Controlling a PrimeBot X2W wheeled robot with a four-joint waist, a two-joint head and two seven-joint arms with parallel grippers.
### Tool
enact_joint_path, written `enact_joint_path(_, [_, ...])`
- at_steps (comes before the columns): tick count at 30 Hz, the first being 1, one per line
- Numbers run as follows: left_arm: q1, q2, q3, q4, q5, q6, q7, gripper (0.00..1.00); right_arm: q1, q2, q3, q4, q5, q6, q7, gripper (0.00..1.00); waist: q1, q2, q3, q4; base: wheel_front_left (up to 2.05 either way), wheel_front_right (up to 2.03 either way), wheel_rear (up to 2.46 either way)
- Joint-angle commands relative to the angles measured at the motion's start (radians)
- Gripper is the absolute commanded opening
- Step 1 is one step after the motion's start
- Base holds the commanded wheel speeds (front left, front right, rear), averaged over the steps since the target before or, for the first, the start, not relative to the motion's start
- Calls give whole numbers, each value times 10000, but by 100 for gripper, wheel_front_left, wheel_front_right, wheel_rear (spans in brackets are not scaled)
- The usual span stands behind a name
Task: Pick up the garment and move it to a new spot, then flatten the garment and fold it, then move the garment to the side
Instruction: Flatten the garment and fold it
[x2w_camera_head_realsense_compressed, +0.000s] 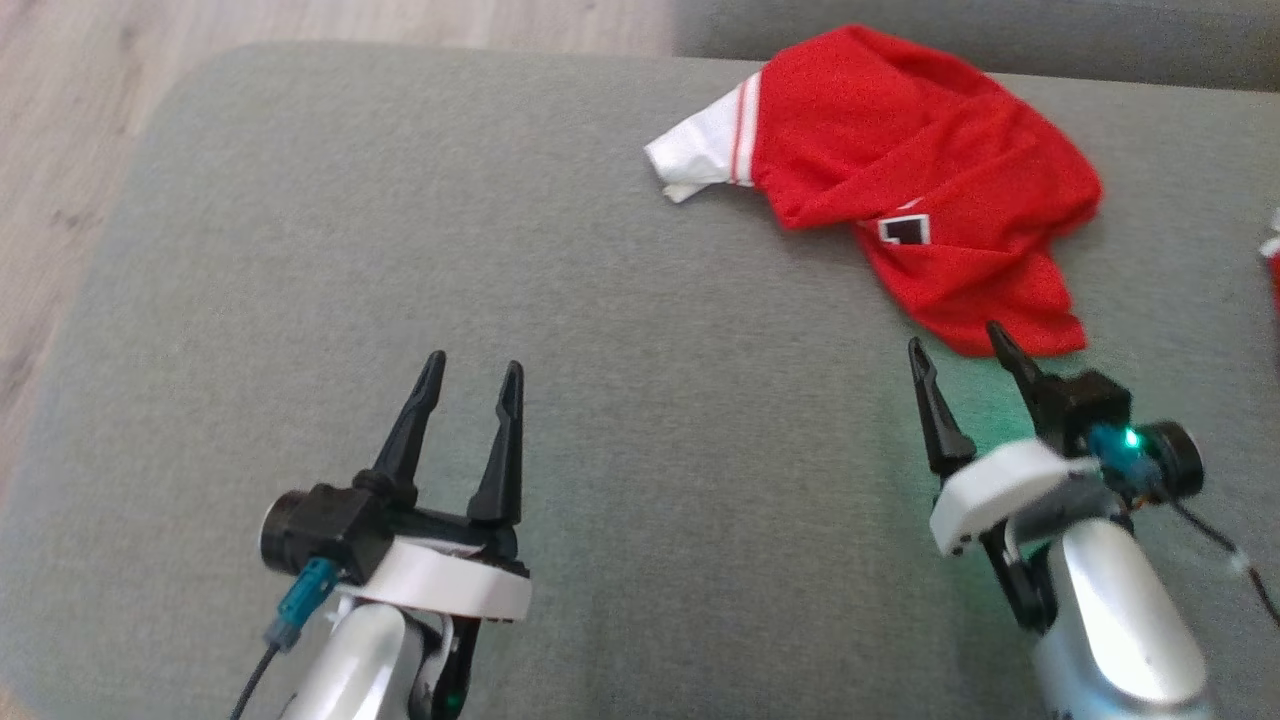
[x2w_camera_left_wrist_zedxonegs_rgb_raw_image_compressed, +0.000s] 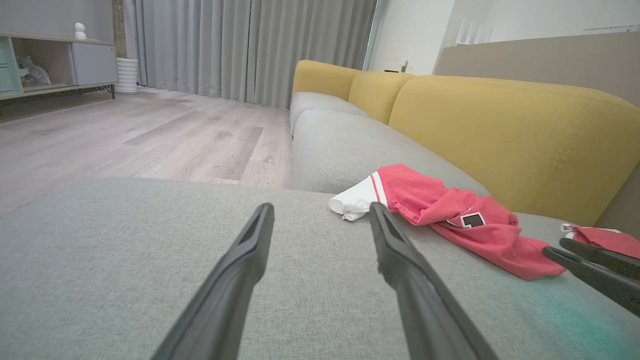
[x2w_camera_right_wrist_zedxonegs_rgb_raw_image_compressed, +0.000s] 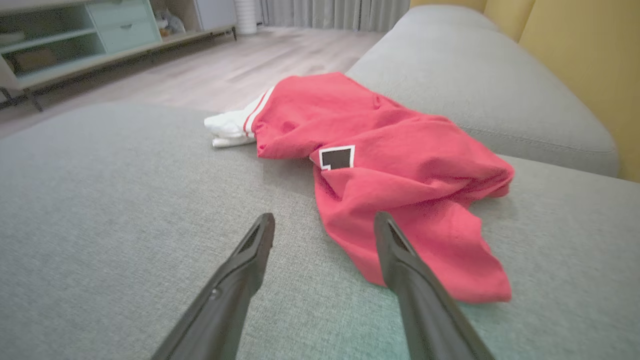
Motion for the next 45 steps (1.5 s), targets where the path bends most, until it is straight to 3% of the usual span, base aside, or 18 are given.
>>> enact_joint_path(1, [-430,-77,394,-173,208,-112,-51,100,-673,-24,49,203,-441,33,410,100,-1,0,273,428,0,0,0])
enact_joint_path(13, [-667,-414,456,25,374,-406,-51,100,-2309,-24,-1274,2572,-2140,33,1439,100,-1,0,623,1263,0,0,0])
enact_joint_path(14, [-661,-424,470,28,385,-419,-51,100,-2411,-24,-1206,2785,-2121,33,1435,82,-1,0,623,1274,0,0,0])
enact_joint_path(15, [-650,-432,486,33,399,-430,-51,100,-2515,-24,-1101,2950,-2092,33,1341,6,-1,0,615,1272,0,0,0])
enact_joint_path(16, [-636,-439,506,39,413,-438,-51,100,-2596,-24,-1020,3074,-2089,33,1214,0,-1,0,599,1257,0,0,0])
enact_joint_path(23, [-499,-461,671,142,523,-476,-51,100,-2618,-24,-255,3186,-915,33,-7,0,-1,0,155,750,0,0,0])
enact_joint_path(29, [-174,-465,964,165,668,-497,-51,100,-1798,-24,581,1963,350,33,-281,0,-1,0,-440,-124,0,0,0])
enact_joint_path(34, [30,-467,1095,123,753,-528,-51,100,-478,-24,48,464,215,33,315,0,-1,0,-730,-703,0,0,0])
enact_joint_path(39, [91,-468,956,85,694,-529,-51,100,980,-24,-831,-908,64,33,913,0,-1,0,-830,-843,0,0,0])
enact_joint_path(45, [186,-469,790,80,624,-488,-51,100,1817,-24,-1254,-1418,-147,33,1318,0,-1,0,-930,-801,0,0,0])
